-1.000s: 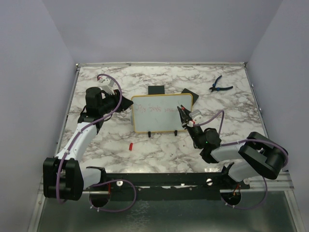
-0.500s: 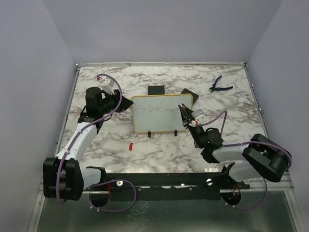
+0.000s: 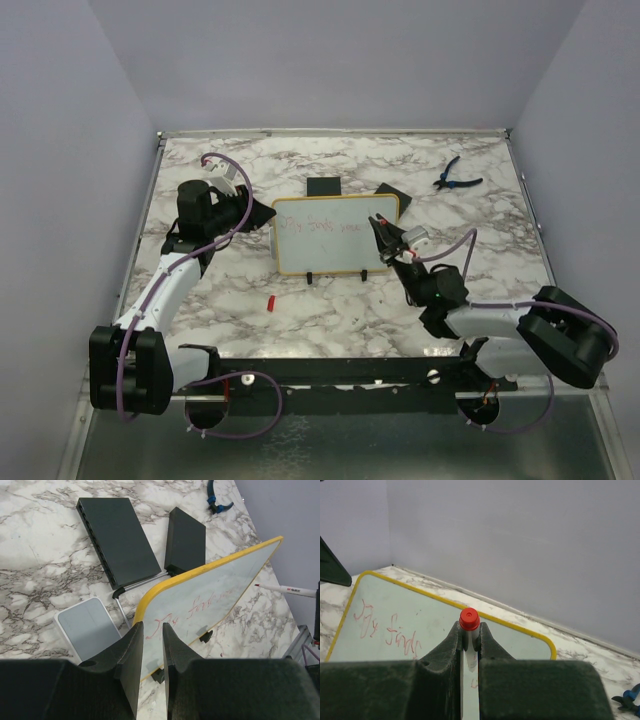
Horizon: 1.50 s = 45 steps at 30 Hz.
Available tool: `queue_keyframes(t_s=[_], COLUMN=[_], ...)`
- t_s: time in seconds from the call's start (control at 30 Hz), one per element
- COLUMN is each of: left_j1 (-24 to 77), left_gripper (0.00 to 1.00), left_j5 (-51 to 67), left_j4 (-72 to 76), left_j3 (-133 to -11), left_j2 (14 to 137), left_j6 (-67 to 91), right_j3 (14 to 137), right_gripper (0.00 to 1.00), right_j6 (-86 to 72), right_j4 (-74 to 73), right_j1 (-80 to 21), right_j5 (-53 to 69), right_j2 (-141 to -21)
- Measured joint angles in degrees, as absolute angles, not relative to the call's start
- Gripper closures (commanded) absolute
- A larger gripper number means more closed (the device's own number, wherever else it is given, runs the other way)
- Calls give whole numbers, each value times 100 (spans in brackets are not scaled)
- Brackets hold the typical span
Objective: Write a sentence on the whiteboard
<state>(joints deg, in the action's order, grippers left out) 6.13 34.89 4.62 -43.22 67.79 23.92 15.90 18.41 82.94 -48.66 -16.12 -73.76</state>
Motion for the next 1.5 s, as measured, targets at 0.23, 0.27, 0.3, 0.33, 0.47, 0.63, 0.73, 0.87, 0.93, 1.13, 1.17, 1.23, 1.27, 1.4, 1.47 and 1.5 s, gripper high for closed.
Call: queue_keyframes(t_s=[0.23,0.27,0.3,0.33,0.47,0.63,0.73,0.87,0.93,1.13,1.17,1.23,1.27,1.4,1.47,1.5], left_j1=[613,613,613,613,613,613,613,613,613,613,613,613,613,613,613,613], left_gripper=[77,77,77,77,77,77,77,77,77,77,77,77,77,77,77,77], left_j5=[3489,3489,3492,3489,3492,3489,3489,3489,3489,3489,3489,3489,3489,3489,3489,3489], left_j4=[462,462,462,462,462,462,462,462,462,462,462,462,462,462,462,462], left_j3=[-4322,-4322,-4322,-4322,-4322,-4322,-4322,-4322,-4322,-4322,-4322,-4322,-4322,-4322,-4322,-4322], left_j2=[6779,6779,6779,6781,6779,6779,6779,6779,6779,6779,6779,6779,6779,6779,6779,6779], left_j6=[2392,2392,2392,2392,2394,2392,2392,2392,2392,2392,2392,2392,2392,2392,2392,2392], right_j3=[1590,1590,1590,1590,1590,1592,1592,1627,1662,1715,1723,1734,1734,1737,1734,1734], right_gripper=[99,99,99,99,99,99,99,99,99,99,99,99,99,99,99,99], right_j6=[1846,1846,1846,1848,1852,1859,1868,1898,1909,1966,1977,1997,2003,2040,2060,2067], right_j4=[8350,8355,8361,8385,8442,8447,8447,8449,8471,8608,8613,8617,8621,8659,8663,8667], right_j1=[-4866,-4866,-4866,-4866,-4866,-4866,-4866,-4866,-4866,-4869,-4866,-4869,-4869,-4869,-4869,-4869], right_j5=[-1647,-1651,-1667,-1678,-1723,-1730,-1732,-1741,-1769,-1857,-1861,-1868,-1876,-1903,-1907,-1920], right_j2=[-7824,-7843,-7850,-7854,-7859,-7905,-7953,-8005,-8047,-8195,-8211,-8215,-8215,-8215,-8215,-8215])
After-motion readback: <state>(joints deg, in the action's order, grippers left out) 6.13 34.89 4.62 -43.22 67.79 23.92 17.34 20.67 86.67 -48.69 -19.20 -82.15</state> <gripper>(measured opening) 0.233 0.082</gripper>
